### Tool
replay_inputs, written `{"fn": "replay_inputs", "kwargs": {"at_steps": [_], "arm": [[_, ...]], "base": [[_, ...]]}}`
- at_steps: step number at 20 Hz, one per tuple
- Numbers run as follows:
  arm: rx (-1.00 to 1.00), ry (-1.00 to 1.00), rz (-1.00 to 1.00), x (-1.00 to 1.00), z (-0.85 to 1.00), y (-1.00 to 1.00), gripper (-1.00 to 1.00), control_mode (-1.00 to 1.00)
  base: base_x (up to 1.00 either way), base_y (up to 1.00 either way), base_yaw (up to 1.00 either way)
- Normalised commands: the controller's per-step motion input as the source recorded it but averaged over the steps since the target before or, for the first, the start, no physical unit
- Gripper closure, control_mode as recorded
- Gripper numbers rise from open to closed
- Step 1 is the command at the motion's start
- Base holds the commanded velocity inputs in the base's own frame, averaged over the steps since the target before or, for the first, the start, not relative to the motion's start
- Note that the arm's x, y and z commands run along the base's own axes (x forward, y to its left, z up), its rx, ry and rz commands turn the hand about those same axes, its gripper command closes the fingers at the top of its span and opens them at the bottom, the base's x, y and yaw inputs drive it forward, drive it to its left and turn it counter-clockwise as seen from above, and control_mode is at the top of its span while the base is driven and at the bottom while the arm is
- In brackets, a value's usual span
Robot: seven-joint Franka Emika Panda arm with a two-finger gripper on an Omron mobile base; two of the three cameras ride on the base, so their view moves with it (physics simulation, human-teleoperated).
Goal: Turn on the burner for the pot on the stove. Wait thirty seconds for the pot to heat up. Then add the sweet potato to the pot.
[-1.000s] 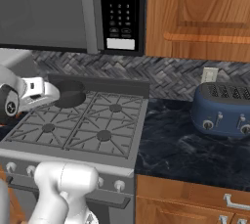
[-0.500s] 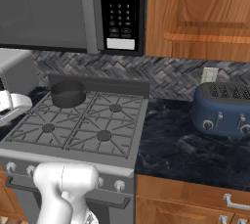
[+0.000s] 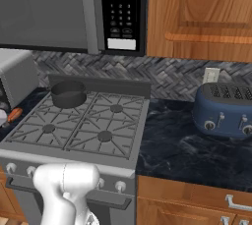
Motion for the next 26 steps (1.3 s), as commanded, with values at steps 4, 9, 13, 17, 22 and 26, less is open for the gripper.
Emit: {"fn": "replay_inputs", "kwargs": {"at_steps": [4,9,13,17,22,26], "arm": [[-0.03,-0.08,0.04,-0.22,-0.46,0.13,-1.0,-1.0],[0.0,-0.01,0.0,-0.14,-0.64,0.1,-1.0,-1.0],[0.0,0.0,0.0,-0.19,-0.74,0.06,-1.0,-1.0],[0.0,0.0,0.0,-0.06,-0.91,0.12,-1.0,-1.0],[0.02,0.0,0.0,0.0,-1.0,0.05,-1.0,-1.0],[0.1,-0.06,0.0,0.0,-0.88,0.0,-1.0,-1.0]], "base": [[0.0,0.0,0.0],[0.0,0.0,0.0],[0.0,0.0,0.0],[0.0,0.0,0.0],[0.0,0.0,0.0],[0.0,0.0,0.0]]}}
